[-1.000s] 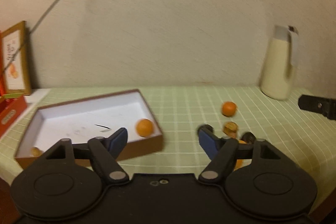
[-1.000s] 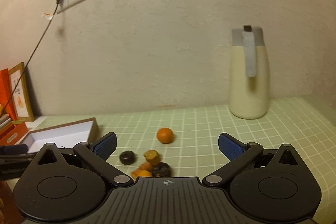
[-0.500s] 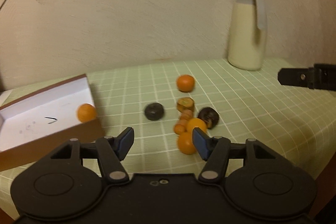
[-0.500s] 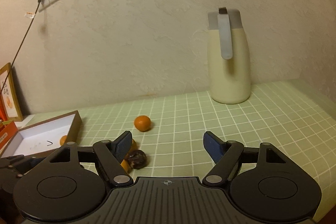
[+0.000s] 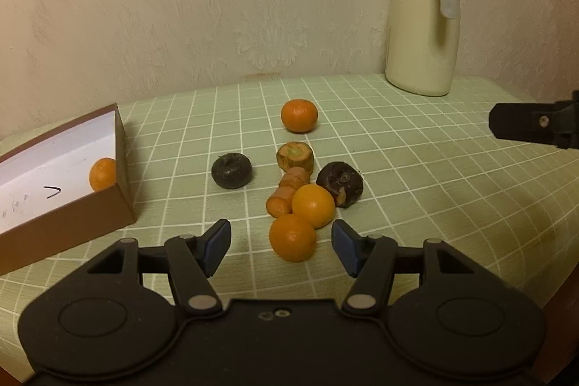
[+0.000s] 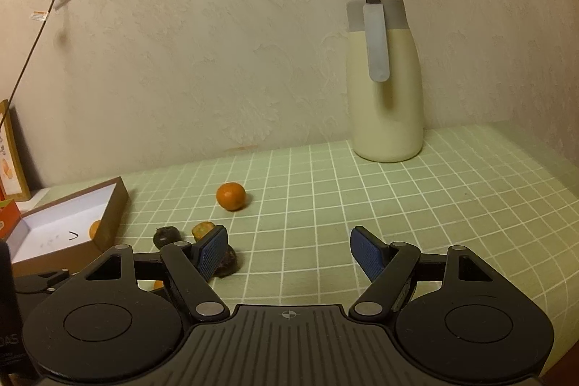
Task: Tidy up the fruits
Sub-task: 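Grasp a tangerine with the left tool while the right tool grasps a dark round fruit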
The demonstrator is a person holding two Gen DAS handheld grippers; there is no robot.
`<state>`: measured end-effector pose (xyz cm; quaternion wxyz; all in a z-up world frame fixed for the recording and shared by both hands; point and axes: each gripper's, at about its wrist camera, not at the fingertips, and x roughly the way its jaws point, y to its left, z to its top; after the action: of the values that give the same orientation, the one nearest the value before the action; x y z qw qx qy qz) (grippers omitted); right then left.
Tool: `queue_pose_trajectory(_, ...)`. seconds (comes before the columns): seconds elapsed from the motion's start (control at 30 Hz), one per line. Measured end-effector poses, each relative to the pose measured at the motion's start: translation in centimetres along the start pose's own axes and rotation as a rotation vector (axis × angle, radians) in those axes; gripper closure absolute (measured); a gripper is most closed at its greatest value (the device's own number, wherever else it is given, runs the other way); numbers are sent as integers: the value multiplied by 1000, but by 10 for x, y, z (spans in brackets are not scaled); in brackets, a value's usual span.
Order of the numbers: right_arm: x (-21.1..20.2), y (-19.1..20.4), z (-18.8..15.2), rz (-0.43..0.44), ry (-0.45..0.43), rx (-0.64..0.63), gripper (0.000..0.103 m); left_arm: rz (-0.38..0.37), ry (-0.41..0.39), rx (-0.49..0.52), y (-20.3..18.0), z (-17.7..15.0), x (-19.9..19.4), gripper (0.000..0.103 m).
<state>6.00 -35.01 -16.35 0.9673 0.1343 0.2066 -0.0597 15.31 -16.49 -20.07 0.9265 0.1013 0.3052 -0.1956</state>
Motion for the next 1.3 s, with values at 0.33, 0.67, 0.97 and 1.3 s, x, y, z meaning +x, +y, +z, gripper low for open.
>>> queue_pose_trajectory(0.33, 28, 0, 0, 54, 79, 31, 27, 2, 20, -4, -5, -2, 16, 55)
queue_pose_trajectory(0.67, 95, 14, -2, 149, 222, 25, 53, 1, 43, -28, -1, -2, 28, 55)
queue_pose_trajectory(0.97, 117, 24, 0, 171, 227, 4, 53, -26, 43, -33, 1, 0, 29, 78)
queue_pose_trajectory(1.3, 128, 33, -2, 169, 250, -21, 53, 8, 42, -48, 10, -1, 27, 82)
